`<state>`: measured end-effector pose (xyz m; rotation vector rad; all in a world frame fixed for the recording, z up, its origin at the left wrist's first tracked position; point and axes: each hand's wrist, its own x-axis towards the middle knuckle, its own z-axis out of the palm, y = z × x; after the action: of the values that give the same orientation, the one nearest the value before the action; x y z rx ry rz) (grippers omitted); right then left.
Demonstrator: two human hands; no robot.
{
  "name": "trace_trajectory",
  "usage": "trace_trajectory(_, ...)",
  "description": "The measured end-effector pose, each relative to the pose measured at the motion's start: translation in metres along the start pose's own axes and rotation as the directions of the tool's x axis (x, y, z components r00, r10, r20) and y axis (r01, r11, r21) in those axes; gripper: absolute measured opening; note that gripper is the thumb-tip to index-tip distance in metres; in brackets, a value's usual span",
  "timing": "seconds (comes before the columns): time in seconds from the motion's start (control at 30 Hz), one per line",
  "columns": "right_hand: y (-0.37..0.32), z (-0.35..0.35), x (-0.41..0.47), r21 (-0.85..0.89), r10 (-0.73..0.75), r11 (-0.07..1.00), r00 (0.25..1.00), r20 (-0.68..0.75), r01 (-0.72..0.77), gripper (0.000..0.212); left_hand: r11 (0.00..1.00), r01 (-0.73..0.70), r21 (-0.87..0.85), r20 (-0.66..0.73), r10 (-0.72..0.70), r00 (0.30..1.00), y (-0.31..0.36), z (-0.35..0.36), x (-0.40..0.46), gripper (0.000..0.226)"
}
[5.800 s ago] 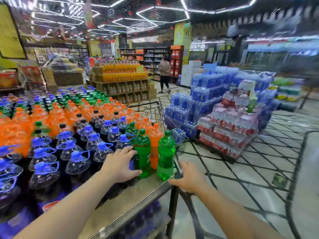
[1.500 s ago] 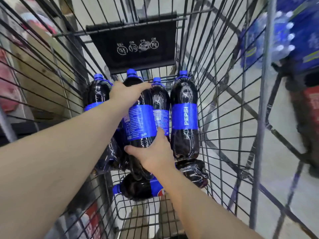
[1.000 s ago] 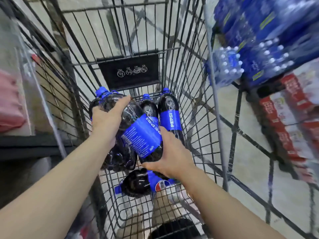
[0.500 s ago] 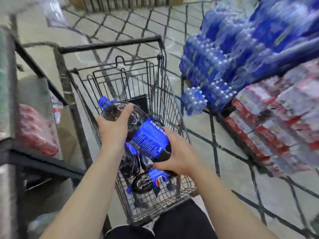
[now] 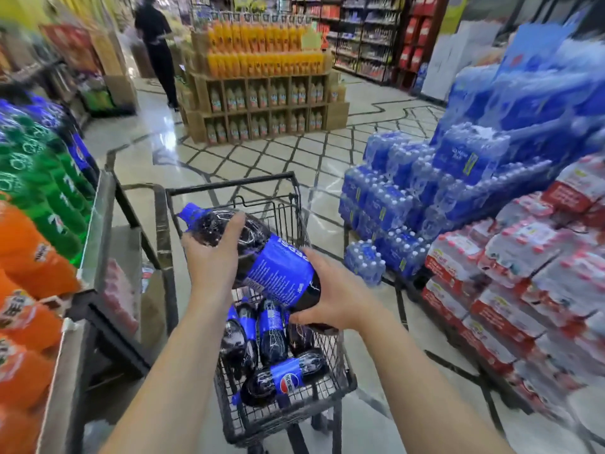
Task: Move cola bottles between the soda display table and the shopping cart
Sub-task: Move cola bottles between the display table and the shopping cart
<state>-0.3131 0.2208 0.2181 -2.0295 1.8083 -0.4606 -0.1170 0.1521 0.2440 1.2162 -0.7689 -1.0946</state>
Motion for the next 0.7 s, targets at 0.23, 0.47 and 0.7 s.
trace_trajectory(0.23, -0.013, -0.045, -0.061, -0.065, -0.220, 0.973, 0.975, 0.033, 0.222, 0.127, 0.988, -0.153, -0.004, -0.186, 0.150, 0.971, 0.034, -0.019, -0.100, 0.096)
trace_trajectory(0.47, -0.049, -0.050, -0.119, -0.069, -0.416, 0.903, 0.904, 0.101, 0.424, 0.130, 0.969, -0.241, 0.059, -0.336, 0.247, 0.909, 0.064, -0.072, -0.194, 0.090)
trace_trajectory(0.7, -0.100, -0.027, -0.166, -0.011, -0.575, 0.814, 0.808, 0.128, 0.580, 0.128, 0.956, -0.273, 0.107, -0.465, 0.291, 0.836, 0.085, -0.144, -0.268, 0.081)
